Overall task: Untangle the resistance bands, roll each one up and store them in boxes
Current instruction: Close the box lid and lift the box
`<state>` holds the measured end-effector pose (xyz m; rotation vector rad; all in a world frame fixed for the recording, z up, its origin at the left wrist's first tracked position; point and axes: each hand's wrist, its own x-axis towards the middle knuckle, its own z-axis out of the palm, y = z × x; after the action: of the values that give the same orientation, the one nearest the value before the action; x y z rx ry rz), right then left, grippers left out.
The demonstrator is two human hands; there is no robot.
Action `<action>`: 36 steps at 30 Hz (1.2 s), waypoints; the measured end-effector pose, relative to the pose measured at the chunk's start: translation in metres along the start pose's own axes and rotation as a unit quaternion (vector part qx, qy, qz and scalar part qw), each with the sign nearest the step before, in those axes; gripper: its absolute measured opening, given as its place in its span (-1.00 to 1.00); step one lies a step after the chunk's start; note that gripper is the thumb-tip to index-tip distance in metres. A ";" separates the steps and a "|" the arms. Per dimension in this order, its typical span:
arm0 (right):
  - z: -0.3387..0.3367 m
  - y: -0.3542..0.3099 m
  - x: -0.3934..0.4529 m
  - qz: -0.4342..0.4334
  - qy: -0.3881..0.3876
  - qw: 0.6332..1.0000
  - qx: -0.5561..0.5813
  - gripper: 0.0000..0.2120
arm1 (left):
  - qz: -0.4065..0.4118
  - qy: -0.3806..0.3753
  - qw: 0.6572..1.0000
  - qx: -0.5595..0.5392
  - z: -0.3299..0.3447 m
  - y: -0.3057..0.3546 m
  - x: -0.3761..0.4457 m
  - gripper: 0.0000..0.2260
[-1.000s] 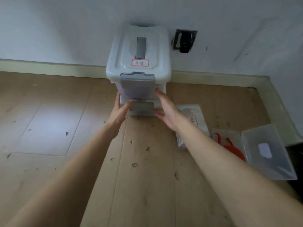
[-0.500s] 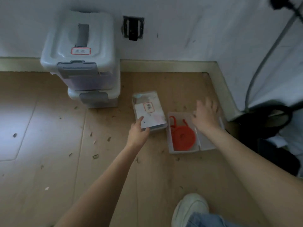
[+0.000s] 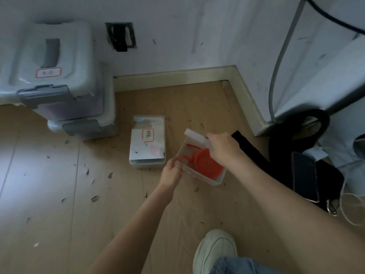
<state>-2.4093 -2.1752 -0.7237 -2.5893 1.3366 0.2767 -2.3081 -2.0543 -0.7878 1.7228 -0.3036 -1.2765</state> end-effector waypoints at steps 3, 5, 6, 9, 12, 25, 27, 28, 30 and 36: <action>0.015 0.012 -0.002 -0.035 -0.123 0.991 0.039 -0.39 | -0.050 0.028 0.991 -0.122 0.007 0.003 0.011 -0.69; 0.029 0.019 -0.002 -0.028 -0.166 0.985 0.044 -0.23 | -0.076 0.043 0.983 -0.164 0.009 0.005 0.017 -0.65; 0.035 0.023 -0.002 -0.015 -0.172 0.983 0.059 -0.18 | -0.086 0.042 0.982 -0.165 0.009 0.006 0.020 -0.61; 0.049 0.026 0.000 0.006 -0.166 0.982 0.087 -0.08 | -0.117 0.021 0.981 -0.151 0.013 0.012 0.028 -0.59; 0.057 0.025 0.001 0.005 -0.146 0.986 0.081 -0.08 | -0.145 0.009 0.979 -0.143 0.022 0.016 0.032 -0.71; 0.090 -0.006 -0.014 0.088 -0.047 0.995 -0.007 -0.17 | -0.068 0.100 0.992 -0.025 0.032 -0.001 0.035 -0.72; 0.095 -0.009 -0.017 0.087 -0.021 0.996 -0.019 -0.18 | -0.068 0.104 0.992 -0.008 0.031 0.002 0.036 -0.68; 0.098 -0.009 -0.018 0.082 -0.009 0.996 -0.024 -0.18 | -0.065 0.108 0.992 0.007 0.031 0.004 0.037 -0.66; 0.100 -0.008 -0.020 0.071 0.004 0.997 -0.024 -0.17 | -0.054 0.113 0.991 0.039 0.032 0.003 0.036 -0.62; 0.067 0.006 -0.016 0.153 -0.009 0.978 0.144 -0.16 | -0.019 -0.004 1.000 -0.017 0.016 -0.007 0.002 -0.72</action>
<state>-2.4277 -2.1480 -0.7847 -2.1396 1.6333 0.1417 -2.3226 -2.0607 -0.7950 1.7020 -0.2527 -1.3089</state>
